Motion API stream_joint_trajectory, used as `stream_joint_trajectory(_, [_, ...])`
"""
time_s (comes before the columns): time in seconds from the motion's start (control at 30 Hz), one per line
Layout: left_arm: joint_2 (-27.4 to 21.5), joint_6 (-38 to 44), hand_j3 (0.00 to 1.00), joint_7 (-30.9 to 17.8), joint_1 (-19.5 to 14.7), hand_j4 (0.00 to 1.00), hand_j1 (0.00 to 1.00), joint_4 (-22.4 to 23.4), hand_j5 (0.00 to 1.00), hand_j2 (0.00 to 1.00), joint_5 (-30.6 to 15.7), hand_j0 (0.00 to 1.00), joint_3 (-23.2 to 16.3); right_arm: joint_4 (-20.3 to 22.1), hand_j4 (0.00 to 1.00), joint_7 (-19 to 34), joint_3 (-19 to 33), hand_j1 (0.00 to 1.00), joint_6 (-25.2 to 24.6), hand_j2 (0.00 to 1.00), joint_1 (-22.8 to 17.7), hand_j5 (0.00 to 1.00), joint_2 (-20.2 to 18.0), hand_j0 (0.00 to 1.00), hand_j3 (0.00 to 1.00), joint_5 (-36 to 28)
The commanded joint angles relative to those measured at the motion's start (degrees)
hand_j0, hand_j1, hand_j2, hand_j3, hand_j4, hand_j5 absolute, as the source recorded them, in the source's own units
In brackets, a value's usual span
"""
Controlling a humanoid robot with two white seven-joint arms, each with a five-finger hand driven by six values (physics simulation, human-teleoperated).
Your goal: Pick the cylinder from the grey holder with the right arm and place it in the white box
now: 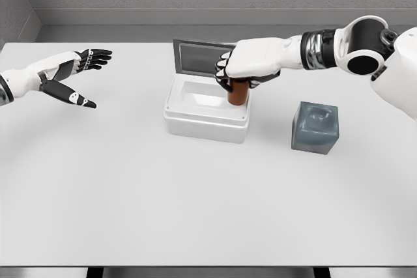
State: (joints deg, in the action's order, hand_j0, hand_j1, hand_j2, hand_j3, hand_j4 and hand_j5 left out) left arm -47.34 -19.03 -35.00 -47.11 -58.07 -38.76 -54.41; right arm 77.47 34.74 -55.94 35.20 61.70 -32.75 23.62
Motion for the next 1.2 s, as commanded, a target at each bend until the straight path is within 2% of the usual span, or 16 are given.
stream_joint_trajectory(0.0, [0.0, 0.0, 1.0, 0.0, 0.0, 1.0, 1.0, 0.0, 1.0, 1.0, -0.3, 1.0, 0.1, -0.1, 0.12, 0.3, 0.0, 0.12, -0.2, 0.12, 0.0, 0.12, 0.0, 0.12, 0.12, -0.8])
stream_joint_trajectory(0.27, [0.0, 0.0, 1.0, 0.0, 0.0, 1.0, 1.0, 0.0, 1.0, 1.0, -0.3, 1.0, 0.1, 0.0, 0.13, 0.3, 0.0, 0.13, -0.2, 0.13, 0.1, 0.13, 0.1, 0.13, 0.13, -0.7])
stream_joint_trajectory(0.37, [0.0, 0.0, 1.0, 0.0, 0.0, 1.0, 1.0, 0.0, 1.0, 1.0, -0.3, 1.0, 0.1, 0.0, 0.31, 0.3, 0.0, 0.31, -0.2, 0.31, 0.4, 0.31, 0.1, 0.31, 0.31, -0.6])
stream_joint_trajectory(0.4, [0.0, 0.0, 1.0, 0.0, 0.0, 1.0, 1.0, 0.0, 1.0, 1.0, -0.3, 1.0, 0.1, 0.0, 0.5, 0.3, 0.0, 0.5, -0.2, 0.5, 0.4, 0.5, 0.1, 0.5, 0.5, -0.5])
stream_joint_trajectory(0.43, [0.0, 0.0, 1.0, 0.0, 0.0, 1.0, 1.0, 0.0, 1.0, 1.0, -0.3, 1.0, 0.1, 0.0, 0.55, 0.3, 0.0, 0.55, -0.2, 0.55, 0.4, 0.55, 0.1, 0.55, 0.55, -0.2])
stream_joint_trajectory(0.47, [0.0, 0.0, 1.0, 0.0, 0.0, 1.0, 1.0, 0.0, 1.0, 1.0, -0.3, 1.0, 0.1, 0.1, 0.65, 0.3, 0.0, 0.65, -0.2, 0.65, 0.4, 0.65, 0.1, 0.65, 0.65, -0.2])
stream_joint_trajectory(0.5, [0.0, 0.0, 1.0, 0.0, 0.0, 1.0, 1.0, 0.0, 1.0, 1.0, -0.3, 1.0, 0.1, 0.1, 0.83, 0.3, 0.0, 0.83, -0.2, 0.83, 0.4, 0.83, 0.5, 0.83, 0.83, -0.2])
stream_joint_trajectory(0.53, [0.0, 0.0, 1.0, 0.0, 0.0, 1.0, 1.0, 0.0, 1.0, 1.0, -0.3, 1.0, 0.1, 0.3, 0.92, 0.3, 0.0, 0.92, -0.2, 0.92, 0.4, 0.92, 1.1, 0.92, 0.92, -0.1])
stream_joint_trajectory(0.63, [0.0, 0.0, 1.0, 0.0, 0.0, 1.0, 1.0, 0.0, 1.0, 1.0, -0.3, 1.0, 0.1, 1.4, 1.0, 0.3, 0.0, 1.0, -0.2, 1.0, 1.0, 1.0, 1.6, 1.0, 1.0, -0.1])
stream_joint_trajectory(0.7, [0.0, 0.0, 1.0, 0.0, 0.0, 1.0, 1.0, 0.0, 1.0, 1.0, -0.3, 1.0, 0.1, 4.2, 1.0, 0.3, 0.8, 1.0, -0.2, 1.0, 2.3, 1.0, 1.5, 1.0, 1.0, -0.1])
stream_joint_trajectory(0.77, [0.0, 0.0, 1.0, 0.0, 0.0, 1.0, 1.0, 0.0, 1.0, 1.0, -0.3, 1.0, 0.1, 5.9, 1.0, 0.3, 5.7, 1.0, -0.2, 1.0, 2.5, 1.0, 1.0, 1.0, 1.0, -0.2])
stream_joint_trajectory(0.83, [0.0, 0.0, 1.0, 0.0, 0.0, 1.0, 1.0, 0.0, 1.0, 1.0, -0.3, 1.0, 0.1, 12.9, 1.0, 0.3, 9.4, 1.0, -0.2, 1.0, 1.6, 1.0, -4.2, 1.0, 1.0, -0.4])
stream_joint_trajectory(0.93, [0.0, -0.5, 1.0, 0.0, -0.3, 1.0, 1.0, -0.2, 1.0, 1.0, -0.1, 1.0, 0.0, 16.0, 1.0, 0.3, 16.6, 1.0, -0.2, 1.0, -4.2, 1.0, -12.6, 1.0, 1.0, -0.6])
stream_joint_trajectory(1.0, [0.8, -0.7, 1.0, 0.0, -1.8, 1.0, 1.0, 0.0, 1.0, 1.0, -0.1, 1.0, 0.0, 21.1, 1.0, 0.3, 18.2, 1.0, -0.2, 1.0, -7.0, 1.0, -19.1, 1.0, 1.0, -0.7])
stream_joint_trajectory(1.1, [6.6, 1.2, 1.0, 0.0, -5.2, 1.0, 1.0, 1.2, 1.0, 1.0, 0.1, 1.0, 0.0, 23.3, 1.0, 0.3, 29.4, 1.0, -0.2, 1.0, -12.2, 1.0, -25.7, 1.0, 1.0, -6.9])
stream_joint_trajectory(1.17, [12.6, 1.5, 1.0, 0.0, -7.1, 1.0, 1.0, 3.5, 1.0, 1.0, 0.3, 1.0, 0.0, 23.3, 1.0, 0.3, 28.7, 1.0, -0.2, 1.0, -13.3, 1.0, -26.8, 1.0, 1.0, -7.1])
